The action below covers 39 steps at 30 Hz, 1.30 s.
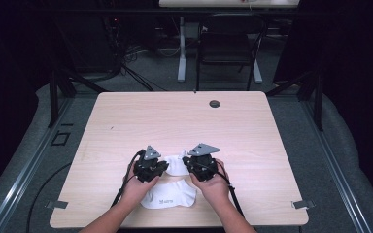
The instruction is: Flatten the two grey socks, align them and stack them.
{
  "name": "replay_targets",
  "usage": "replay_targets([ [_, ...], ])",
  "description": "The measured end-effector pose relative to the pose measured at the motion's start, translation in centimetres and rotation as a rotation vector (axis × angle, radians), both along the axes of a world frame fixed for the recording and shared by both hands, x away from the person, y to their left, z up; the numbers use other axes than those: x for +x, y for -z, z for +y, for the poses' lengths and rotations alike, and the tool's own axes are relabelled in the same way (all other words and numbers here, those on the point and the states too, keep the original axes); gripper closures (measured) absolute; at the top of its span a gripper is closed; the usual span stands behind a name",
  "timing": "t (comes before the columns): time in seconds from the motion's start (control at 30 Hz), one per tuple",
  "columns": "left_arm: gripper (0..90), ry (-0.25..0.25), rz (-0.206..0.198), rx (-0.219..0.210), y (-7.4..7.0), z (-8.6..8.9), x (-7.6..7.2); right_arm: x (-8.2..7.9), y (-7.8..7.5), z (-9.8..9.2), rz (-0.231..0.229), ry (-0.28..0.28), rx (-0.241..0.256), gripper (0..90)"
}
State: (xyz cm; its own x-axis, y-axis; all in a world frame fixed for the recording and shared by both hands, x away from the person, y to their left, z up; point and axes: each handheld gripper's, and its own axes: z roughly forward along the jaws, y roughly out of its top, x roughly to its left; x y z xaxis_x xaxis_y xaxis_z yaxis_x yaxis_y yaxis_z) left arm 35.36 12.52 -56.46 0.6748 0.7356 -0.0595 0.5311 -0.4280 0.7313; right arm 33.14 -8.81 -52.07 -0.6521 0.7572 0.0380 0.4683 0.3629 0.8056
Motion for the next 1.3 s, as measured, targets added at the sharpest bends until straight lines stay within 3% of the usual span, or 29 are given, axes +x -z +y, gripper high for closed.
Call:
replay_targets([
  [0.27,81.2,-0.008,0.034,0.022,1.2,0.7,0.1,0.0,0.2,-1.0,0.008,0.038,0.023,90.0],
  [0.53,80.9,-0.013,0.03,0.012,1.4,1.4,0.1,-0.1,0.6,-2.3,0.013,0.077,0.018,90.0],
  [0.9,80.6,-0.019,0.039,0.0,1.4,1.5,0.0,0.0,2.5,-4.6,0.061,0.14,0.014,90.0],
  [1.17,80.3,-0.022,0.032,-0.012,1.5,1.6,0.0,0.1,4.3,-5.9,0.115,0.178,-0.018,88.4],
  [1.3,80.1,-0.02,0.035,-0.012,1.5,1.7,-0.1,-0.1,4.0,-6.8,0.113,0.222,0.009,84.7],
])
